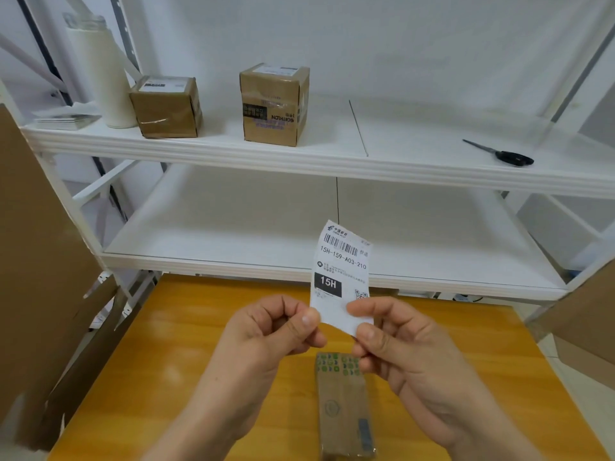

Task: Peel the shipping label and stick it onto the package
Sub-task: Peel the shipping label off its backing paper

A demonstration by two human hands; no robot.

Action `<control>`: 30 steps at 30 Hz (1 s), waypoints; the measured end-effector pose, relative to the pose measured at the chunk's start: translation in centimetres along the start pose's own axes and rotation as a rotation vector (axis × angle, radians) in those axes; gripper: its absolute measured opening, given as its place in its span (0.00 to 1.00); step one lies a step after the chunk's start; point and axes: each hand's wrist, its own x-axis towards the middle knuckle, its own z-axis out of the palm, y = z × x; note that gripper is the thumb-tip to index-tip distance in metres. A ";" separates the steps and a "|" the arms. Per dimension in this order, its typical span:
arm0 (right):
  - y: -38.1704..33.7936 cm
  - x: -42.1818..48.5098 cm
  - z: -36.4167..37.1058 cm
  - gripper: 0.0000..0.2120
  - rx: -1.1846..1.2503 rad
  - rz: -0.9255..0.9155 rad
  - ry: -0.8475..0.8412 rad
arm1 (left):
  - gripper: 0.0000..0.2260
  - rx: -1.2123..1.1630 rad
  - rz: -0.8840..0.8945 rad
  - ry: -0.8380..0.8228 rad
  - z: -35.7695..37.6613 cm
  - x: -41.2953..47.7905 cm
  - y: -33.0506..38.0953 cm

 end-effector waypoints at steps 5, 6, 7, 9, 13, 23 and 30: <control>0.0 -0.1 -0.1 0.30 0.047 0.006 -0.048 | 0.08 -0.078 -0.011 -0.019 0.2 -0.2 0.2; -0.1 -0.2 0.0 0.30 0.057 0.006 -0.054 | 0.08 -0.097 -0.015 -0.020 0.3 -0.2 0.3; -0.1 -0.1 0.0 0.30 0.064 0.008 -0.059 | 0.09 -0.117 -0.021 -0.014 0.3 -0.2 0.4; -0.3 -0.1 -0.1 0.30 0.069 0.009 -0.063 | 0.12 -0.150 -0.033 0.003 0.4 -0.3 0.7; -0.8 -0.2 -0.1 0.30 0.072 0.002 -0.049 | 0.15 -0.147 -0.040 0.025 0.2 -0.5 1.2; -0.9 0.0 0.1 0.23 0.073 0.010 -0.046 | 0.08 -0.075 -0.001 -0.019 -0.2 -0.5 1.3; -0.7 0.2 0.3 0.22 0.079 0.011 -0.037 | 0.08 -0.078 0.020 -0.039 -0.5 -0.3 0.9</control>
